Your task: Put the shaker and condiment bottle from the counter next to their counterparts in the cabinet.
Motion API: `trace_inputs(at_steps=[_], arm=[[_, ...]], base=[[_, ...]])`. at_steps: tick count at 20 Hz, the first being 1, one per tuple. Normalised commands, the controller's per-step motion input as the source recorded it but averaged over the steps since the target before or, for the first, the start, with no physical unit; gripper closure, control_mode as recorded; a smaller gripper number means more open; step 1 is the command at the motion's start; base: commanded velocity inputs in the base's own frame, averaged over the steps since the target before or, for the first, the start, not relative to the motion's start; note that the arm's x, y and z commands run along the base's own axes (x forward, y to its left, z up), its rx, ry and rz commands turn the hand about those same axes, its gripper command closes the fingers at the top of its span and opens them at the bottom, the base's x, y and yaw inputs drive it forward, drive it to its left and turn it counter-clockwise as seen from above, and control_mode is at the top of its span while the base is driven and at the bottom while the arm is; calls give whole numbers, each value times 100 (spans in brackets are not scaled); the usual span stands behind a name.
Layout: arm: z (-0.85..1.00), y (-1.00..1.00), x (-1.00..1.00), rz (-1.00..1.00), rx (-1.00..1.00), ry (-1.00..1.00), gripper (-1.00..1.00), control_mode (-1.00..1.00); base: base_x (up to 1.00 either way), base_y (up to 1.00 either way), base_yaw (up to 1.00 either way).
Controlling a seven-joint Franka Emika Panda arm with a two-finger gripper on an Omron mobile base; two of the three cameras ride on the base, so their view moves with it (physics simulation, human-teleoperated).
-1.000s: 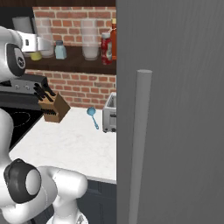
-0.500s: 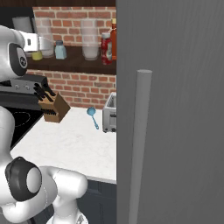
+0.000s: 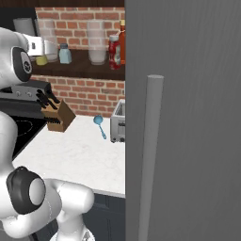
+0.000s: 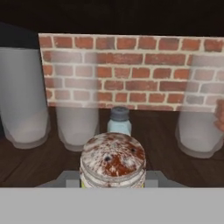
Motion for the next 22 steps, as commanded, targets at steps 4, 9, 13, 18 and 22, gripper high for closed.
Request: trace_inputs(at_steps=[4, 9, 13, 18, 22], arm=[[-7, 0, 18, 0, 0, 0, 100, -100], [-4, 0, 23, 0, 0, 0, 100, -100], [-6, 0, 23, 0, 0, 0, 100, -100], [-9, 0, 17, 0, 0, 0, 100, -100], [-10, 0, 11, 0, 0, 0, 100, -100]], base=[[0, 0, 0], [0, 0, 0], [0, 0, 0], [0, 0, 0], [0, 0, 0]])
